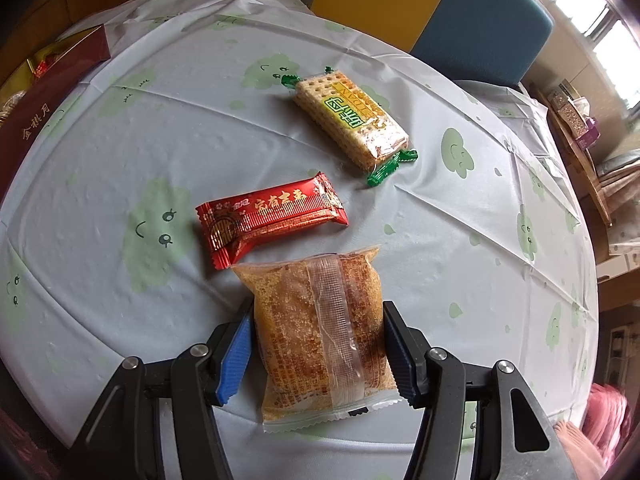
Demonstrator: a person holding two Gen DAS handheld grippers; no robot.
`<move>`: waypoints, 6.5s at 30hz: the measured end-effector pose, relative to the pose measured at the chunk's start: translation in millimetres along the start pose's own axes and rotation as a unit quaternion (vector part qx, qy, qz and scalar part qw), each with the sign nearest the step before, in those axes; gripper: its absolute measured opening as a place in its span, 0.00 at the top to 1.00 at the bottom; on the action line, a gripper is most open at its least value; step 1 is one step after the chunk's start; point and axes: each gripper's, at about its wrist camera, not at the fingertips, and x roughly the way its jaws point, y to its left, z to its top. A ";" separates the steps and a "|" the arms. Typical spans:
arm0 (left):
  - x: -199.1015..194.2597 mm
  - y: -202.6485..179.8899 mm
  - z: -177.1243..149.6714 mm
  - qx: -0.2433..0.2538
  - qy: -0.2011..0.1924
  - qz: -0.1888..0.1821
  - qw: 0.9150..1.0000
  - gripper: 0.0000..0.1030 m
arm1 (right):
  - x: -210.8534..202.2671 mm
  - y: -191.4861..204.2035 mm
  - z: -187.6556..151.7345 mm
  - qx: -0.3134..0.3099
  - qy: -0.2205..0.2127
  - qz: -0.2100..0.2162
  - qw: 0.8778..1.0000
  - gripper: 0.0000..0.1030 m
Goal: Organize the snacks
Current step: 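Carry the seed bag into the gold tray and open the left tool, then carry the pastry bag into the gold tray and open the right tool, then move both tools back over the table and grasp the red bar with left tool, then grasp the WEIDAN cracker pack with the right tool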
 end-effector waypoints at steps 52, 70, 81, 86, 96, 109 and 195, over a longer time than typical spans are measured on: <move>39.4 99.8 0.1 -0.114 0.008 0.072 0.991 0.52 | -96.7 336.8 95.9 -0.188 -0.077 0.293 0.934 0.41; 35.2 71.5 -1.3 -0.075 0.012 0.055 0.996 0.52 | -113.6 274.4 87.0 -0.103 -0.138 0.325 0.930 0.37; 25.5 40.5 3.1 -0.032 0.007 0.034 0.999 0.52 | -116.0 187.7 73.4 -0.027 -0.171 0.283 0.944 0.36; 23.9 24.1 4.7 -0.009 0.008 0.023 1.000 0.52 | -108.8 143.3 64.9 0.004 -0.173 0.242 0.955 0.35; 23.9 -17.4 10.0 0.044 0.009 -0.008 0.999 0.52 | -96.9 49.4 49.8 0.058 -0.170 0.170 0.969 0.28; 35.6 -102.7 14.4 0.142 0.024 -0.077 0.987 0.52 | -50.0 -117.6 19.3 0.252 -0.155 0.038 0.954 0.21; 120.0 -236.4 -54.5 0.193 0.062 -0.238 0.950 0.76 | 37.0 -34.9 124.2 -0.042 -0.013 0.131 0.990 0.46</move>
